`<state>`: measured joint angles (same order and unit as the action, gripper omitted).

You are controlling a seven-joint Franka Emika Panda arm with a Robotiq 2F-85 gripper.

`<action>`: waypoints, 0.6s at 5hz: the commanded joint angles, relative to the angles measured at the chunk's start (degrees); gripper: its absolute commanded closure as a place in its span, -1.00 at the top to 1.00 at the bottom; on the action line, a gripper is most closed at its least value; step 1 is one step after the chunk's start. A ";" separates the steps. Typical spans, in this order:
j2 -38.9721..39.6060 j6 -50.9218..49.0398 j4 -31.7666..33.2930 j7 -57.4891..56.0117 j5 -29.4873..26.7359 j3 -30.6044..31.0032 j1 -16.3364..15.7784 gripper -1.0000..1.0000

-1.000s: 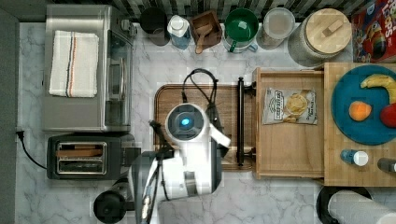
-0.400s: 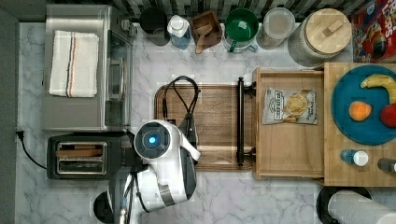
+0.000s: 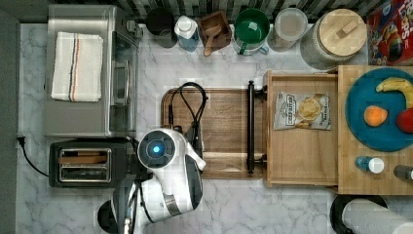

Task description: Place the butter on the board.

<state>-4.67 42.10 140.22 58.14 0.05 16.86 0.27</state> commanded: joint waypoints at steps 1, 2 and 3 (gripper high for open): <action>5.51 7.48 -0.17 8.30 -0.59 2.57 -2.57 -1.00; 5.28 7.76 0.73 8.08 0.24 2.74 -2.43 -1.00; 6.37 3.78 -0.97 7.26 -0.08 2.03 -2.31 -1.00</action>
<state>1.99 46.66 140.89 63.90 -0.10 17.77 -0.74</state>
